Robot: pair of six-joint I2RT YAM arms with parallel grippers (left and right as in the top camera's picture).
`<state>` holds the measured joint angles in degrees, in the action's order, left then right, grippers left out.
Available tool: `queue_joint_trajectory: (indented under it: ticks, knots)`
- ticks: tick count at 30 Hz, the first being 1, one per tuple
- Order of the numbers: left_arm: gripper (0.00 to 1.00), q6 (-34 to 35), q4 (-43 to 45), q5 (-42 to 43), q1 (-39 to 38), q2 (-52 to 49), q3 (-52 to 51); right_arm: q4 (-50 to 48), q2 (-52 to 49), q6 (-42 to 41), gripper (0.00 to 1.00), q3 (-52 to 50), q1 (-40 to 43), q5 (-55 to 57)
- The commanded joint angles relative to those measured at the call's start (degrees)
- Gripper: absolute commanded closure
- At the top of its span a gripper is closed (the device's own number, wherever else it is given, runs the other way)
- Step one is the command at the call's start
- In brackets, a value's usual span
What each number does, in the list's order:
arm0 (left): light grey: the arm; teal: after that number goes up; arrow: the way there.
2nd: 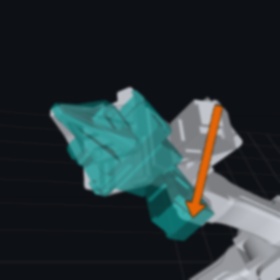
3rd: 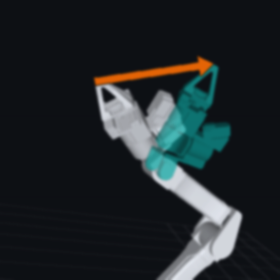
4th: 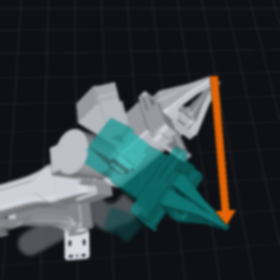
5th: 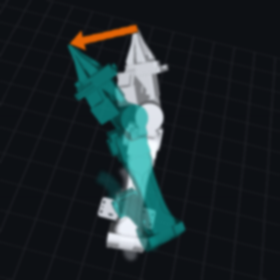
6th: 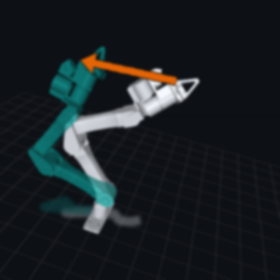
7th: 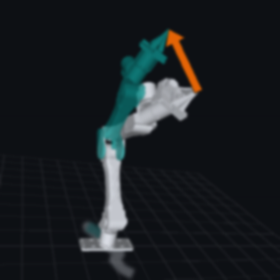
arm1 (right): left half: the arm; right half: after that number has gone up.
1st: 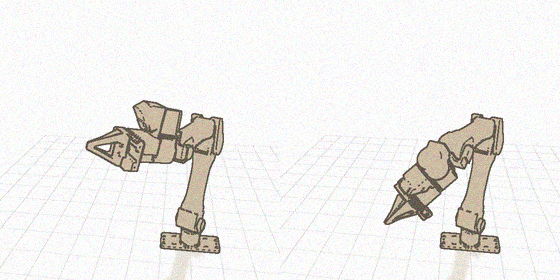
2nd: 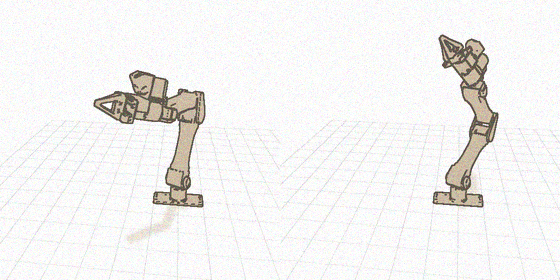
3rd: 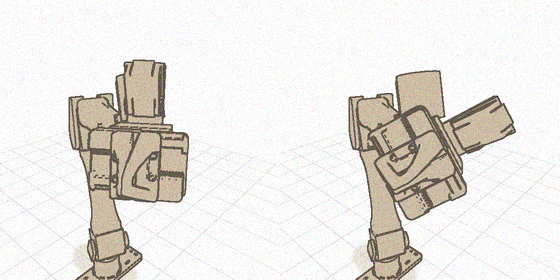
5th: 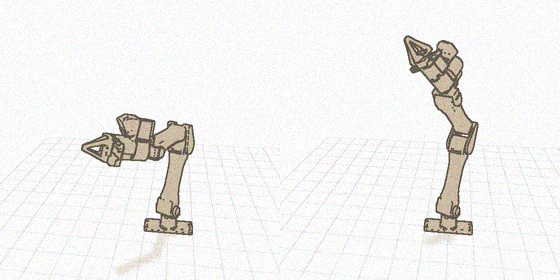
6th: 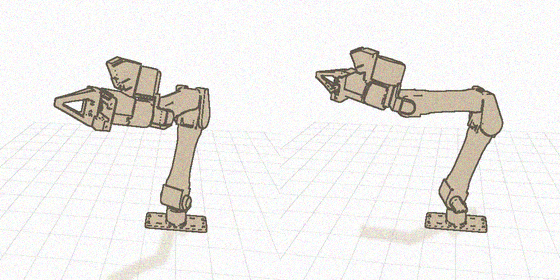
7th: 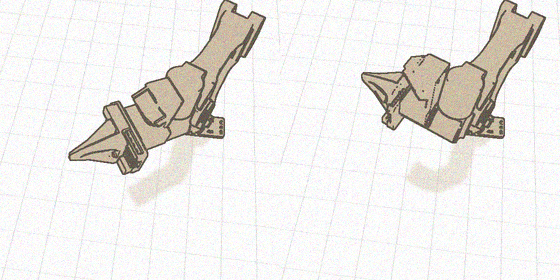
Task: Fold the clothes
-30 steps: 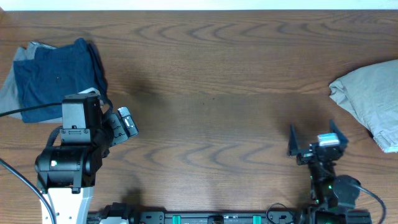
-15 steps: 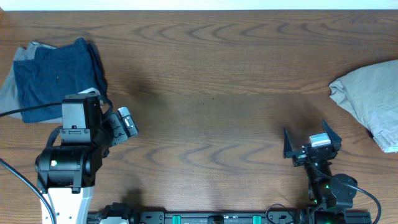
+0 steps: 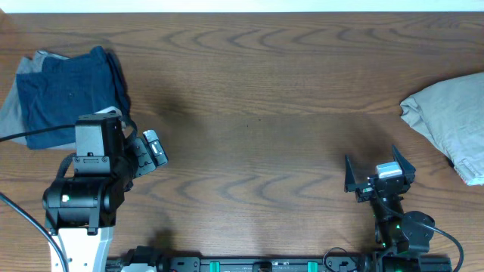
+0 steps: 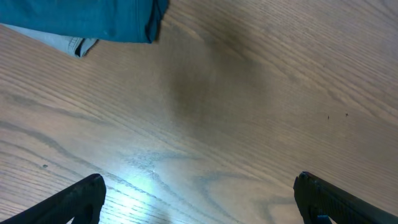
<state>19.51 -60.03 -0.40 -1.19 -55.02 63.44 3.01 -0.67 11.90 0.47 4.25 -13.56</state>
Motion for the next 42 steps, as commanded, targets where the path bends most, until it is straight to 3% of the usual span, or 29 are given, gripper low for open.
queue_joint_trajectory:
  ticks: [1,31,34,37,42]
  knots:
    - [0.02,0.3,-0.1,-0.5,0.1,-0.1,-0.1,0.2,0.4,-0.5,0.01,-0.2,-0.5,-0.4]
    - [0.02,0.3,-0.1,-0.5,0.1,0.0,-0.1,0.2,0.4,-0.5,0.01,-0.2,-0.5,-0.4]
    - [0.02,-1.8,0.0,-3.6,0.2,0.5,-0.3,0.2,0.4,-0.5,0.01,-0.2,-0.5,-0.4]
    - [0.02,-4.0,4.2,-5.0,0.3,3.9,-3.3,0.2,0.4,-0.5,0.01,-0.2,-0.5,-0.4]
    - [0.03,-6.9,18.6,-5.1,0.3,15.1,-16.7,0.2,0.4,-0.5,0.01,-0.2,-0.5,-0.4]
